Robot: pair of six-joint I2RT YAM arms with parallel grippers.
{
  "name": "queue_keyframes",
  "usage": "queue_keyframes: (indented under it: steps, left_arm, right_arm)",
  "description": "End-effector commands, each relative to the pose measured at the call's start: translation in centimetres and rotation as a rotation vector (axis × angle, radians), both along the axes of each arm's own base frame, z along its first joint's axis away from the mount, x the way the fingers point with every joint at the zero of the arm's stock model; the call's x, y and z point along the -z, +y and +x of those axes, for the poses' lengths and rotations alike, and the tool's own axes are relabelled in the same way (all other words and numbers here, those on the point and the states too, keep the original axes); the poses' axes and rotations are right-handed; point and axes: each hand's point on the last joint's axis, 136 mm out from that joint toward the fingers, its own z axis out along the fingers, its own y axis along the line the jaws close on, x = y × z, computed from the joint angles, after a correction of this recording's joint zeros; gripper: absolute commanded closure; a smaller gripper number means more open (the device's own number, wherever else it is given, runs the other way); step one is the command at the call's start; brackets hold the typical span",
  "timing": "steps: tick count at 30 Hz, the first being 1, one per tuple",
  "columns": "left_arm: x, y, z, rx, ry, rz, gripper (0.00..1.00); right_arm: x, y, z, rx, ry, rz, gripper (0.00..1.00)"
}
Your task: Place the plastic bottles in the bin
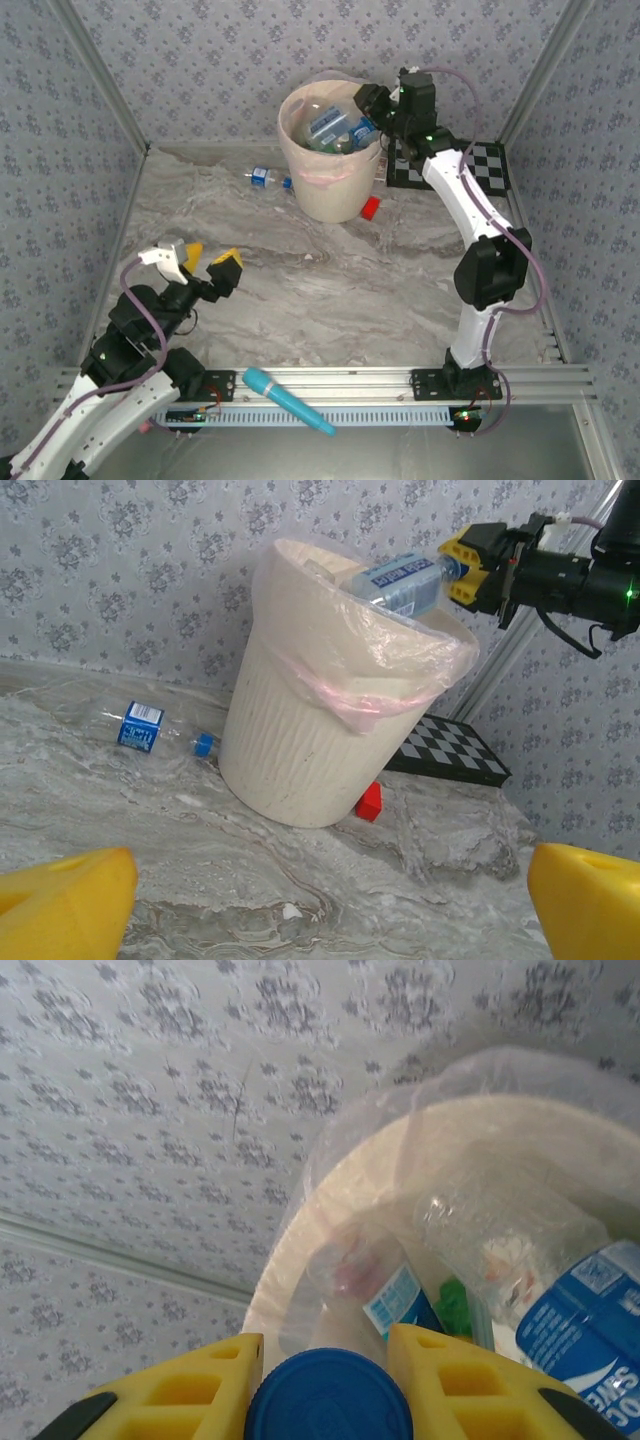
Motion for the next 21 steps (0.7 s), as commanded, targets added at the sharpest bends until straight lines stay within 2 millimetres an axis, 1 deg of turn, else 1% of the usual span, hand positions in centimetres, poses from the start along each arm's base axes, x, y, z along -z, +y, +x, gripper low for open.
queue_keyframes:
  steps: [1, 3, 4, 7, 8, 10, 16, 17, 18, 19, 21]
  left_arm:
    - [-0.4, 0.7, -0.1, -0.026, -0.010, -0.017, 0.00]
    - [-0.4, 0.7, -0.1, -0.026, -0.010, -0.015, 0.00]
    - [-0.5, 0.7, -0.1, -0.025, -0.012, -0.017, 0.00]
    - [-0.5, 0.7, 0.0, -0.029, -0.013, -0.017, 0.00]
    - [-0.5, 0.7, 0.0, -0.031, -0.012, -0.017, 0.00]
    - [-0.5, 0.6, 0.1, -0.033, -0.009, -0.014, 0.00]
    - [0.2, 0.3, 0.8, -0.048, 0.026, 0.013, 0.00]
    - [0.3, 0.3, 1.0, -0.055, 0.037, 0.022, 0.00]
    - [0.6, 0.2, 1.3, -0.063, 0.052, 0.035, 0.00]
    - [0.7, 0.2, 1.6, -0.073, 0.063, 0.042, 0.00]
    - [1.2, 0.1, 2.2, -0.095, 0.095, 0.067, 0.00]
  right_arm:
    - [-1.6, 1.1, -1.0, -0.042, 0.000, 0.004, 0.53]
    - [-1.7, 0.6, -1.4, -0.024, 0.003, -0.055, 0.38]
    - [-1.8, 0.3, -1.7, -0.012, 0.001, -0.088, 0.31]
    - [-2.8, -0.8, -2.6, 0.027, -0.038, -0.218, 0.26]
    - [-3.0, -1.2, -3.0, 0.052, -0.044, -0.270, 0.22]
    - [-3.3, -1.8, -3.6, 0.082, -0.068, -0.373, 0.22]
    - [-3.7, -1.9, -4.8, 0.070, -0.100, -0.441, 0.20]
    - [-3.8, -1.8, -5.1, 0.063, -0.105, -0.448, 0.17]
    - [-3.9, -1.7, -5.4, 0.056, -0.113, -0.456, 0.08]
    - [-4.1, -1.7, -5.7, 0.056, -0.118, -0.460, 0.01]
    - [-4.4, -1.6, -6.6, 0.047, -0.133, -0.467, 0.00]
